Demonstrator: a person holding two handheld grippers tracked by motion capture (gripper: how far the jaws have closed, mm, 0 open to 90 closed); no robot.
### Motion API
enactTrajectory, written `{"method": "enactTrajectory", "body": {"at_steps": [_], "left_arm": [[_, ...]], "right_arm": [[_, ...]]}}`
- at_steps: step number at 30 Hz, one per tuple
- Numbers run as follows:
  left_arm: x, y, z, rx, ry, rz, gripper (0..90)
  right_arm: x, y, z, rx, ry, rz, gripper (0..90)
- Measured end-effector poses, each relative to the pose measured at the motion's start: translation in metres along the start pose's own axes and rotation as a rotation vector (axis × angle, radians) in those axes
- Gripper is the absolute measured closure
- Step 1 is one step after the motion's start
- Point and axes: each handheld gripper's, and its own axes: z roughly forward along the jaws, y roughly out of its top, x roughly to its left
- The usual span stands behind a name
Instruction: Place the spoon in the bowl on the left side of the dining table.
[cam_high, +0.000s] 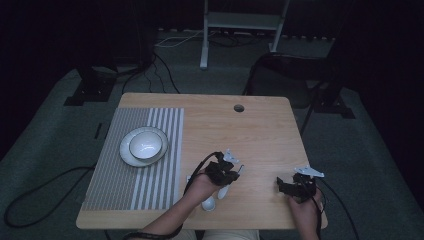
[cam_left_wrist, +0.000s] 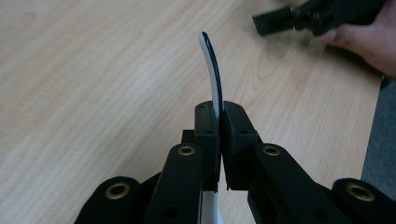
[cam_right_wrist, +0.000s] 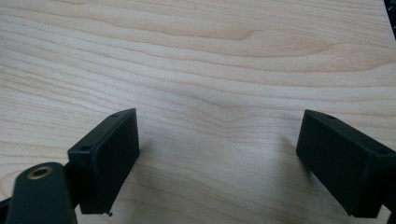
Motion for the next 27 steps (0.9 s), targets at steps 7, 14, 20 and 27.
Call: {"method": "enactTrajectory", "body": {"at_steps": [7, 14, 20, 27], "left_arm": [[0.009, -0.001, -0.013, -0.024, 0.018, -0.017, 85.6], [0.021, -0.002, -0.032, -0.072, 0.028, -0.050, 85.6], [0.033, -0.005, -0.046, -0.099, 0.049, -0.079, 85.6], [0.049, -0.013, -0.066, -0.127, 0.093, -0.111, 85.6]], "right_arm": [[0.000, 0.000, 0.000, 0.001, 0.000, 0.001, 12.6], [0.000, 0.000, 0.000, -0.001, 0.000, -0.003, 12.6], [0.000, 0.000, 0.000, 0.000, -0.001, -0.003, 12.6], [0.000, 0.000, 0.000, -0.001, -0.001, -0.002, 12.6]]}}
